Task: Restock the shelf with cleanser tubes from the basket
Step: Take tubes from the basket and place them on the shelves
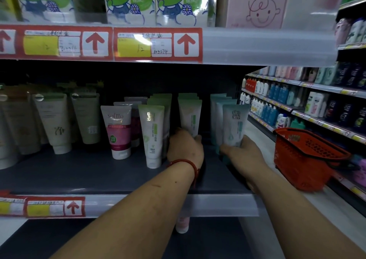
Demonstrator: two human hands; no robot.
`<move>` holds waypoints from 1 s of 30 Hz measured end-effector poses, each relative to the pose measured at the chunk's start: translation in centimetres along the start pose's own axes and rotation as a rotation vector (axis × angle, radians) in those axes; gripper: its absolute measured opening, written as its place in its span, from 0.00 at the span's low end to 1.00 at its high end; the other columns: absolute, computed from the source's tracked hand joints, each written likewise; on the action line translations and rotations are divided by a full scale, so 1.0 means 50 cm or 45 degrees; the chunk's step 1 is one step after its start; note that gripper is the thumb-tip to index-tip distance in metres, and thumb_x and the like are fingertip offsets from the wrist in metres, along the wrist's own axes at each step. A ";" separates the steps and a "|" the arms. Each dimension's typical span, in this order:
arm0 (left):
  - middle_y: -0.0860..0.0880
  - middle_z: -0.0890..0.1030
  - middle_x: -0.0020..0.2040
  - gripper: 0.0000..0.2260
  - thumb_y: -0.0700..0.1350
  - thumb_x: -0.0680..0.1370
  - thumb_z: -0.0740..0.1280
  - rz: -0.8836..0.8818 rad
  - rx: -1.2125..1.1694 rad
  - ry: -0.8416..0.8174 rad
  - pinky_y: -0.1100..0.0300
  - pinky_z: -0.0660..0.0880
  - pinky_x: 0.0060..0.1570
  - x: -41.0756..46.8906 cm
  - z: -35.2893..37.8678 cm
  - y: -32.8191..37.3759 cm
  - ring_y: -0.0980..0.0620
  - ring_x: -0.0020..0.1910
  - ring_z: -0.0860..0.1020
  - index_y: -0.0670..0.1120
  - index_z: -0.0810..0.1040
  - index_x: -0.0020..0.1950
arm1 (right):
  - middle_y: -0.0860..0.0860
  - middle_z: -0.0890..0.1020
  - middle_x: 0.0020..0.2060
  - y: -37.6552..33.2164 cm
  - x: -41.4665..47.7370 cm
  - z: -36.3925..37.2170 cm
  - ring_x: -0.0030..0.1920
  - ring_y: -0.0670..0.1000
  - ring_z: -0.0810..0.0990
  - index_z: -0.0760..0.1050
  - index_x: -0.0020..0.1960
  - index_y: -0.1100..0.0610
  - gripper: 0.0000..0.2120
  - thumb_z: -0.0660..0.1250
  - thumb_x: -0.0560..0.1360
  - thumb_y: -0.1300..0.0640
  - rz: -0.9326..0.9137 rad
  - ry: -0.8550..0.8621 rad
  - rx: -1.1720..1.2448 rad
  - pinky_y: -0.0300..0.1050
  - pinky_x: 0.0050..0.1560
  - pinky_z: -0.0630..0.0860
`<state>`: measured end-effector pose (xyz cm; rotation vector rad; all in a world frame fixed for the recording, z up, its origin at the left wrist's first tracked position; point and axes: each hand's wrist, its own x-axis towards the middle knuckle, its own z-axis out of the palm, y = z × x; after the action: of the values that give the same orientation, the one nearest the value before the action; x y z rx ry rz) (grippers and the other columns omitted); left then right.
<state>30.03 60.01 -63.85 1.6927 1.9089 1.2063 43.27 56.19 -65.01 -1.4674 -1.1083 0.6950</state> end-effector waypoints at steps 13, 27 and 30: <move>0.43 0.82 0.51 0.17 0.51 0.79 0.69 0.008 -0.042 -0.337 0.62 0.70 0.28 -0.054 -0.039 0.022 0.49 0.41 0.78 0.37 0.78 0.55 | 0.55 0.78 0.52 -0.036 -0.025 -0.022 0.46 0.49 0.78 0.64 0.60 0.61 0.27 0.74 0.68 0.71 0.108 -0.078 -0.111 0.41 0.36 0.74; 0.43 0.75 0.67 0.28 0.57 0.78 0.69 0.668 0.633 -0.218 0.45 0.73 0.63 -0.226 -0.438 -0.118 0.41 0.66 0.73 0.45 0.68 0.73 | 0.59 0.70 0.70 -0.132 -0.331 0.002 0.71 0.60 0.66 0.66 0.74 0.61 0.30 0.70 0.76 0.53 -0.493 -0.087 -1.043 0.53 0.69 0.68; 0.42 0.74 0.67 0.30 0.59 0.78 0.68 0.654 0.799 -0.225 0.46 0.72 0.62 -0.272 -0.503 -0.183 0.39 0.66 0.73 0.46 0.66 0.74 | 0.59 0.69 0.70 -0.134 -0.409 0.042 0.70 0.61 0.67 0.66 0.74 0.61 0.30 0.69 0.77 0.51 -0.623 -0.230 -1.279 0.55 0.69 0.69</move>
<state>9.48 38.54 -59.72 2.6328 1.9194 0.5691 31.77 38.08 -62.18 -1.8282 -2.0331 -0.1404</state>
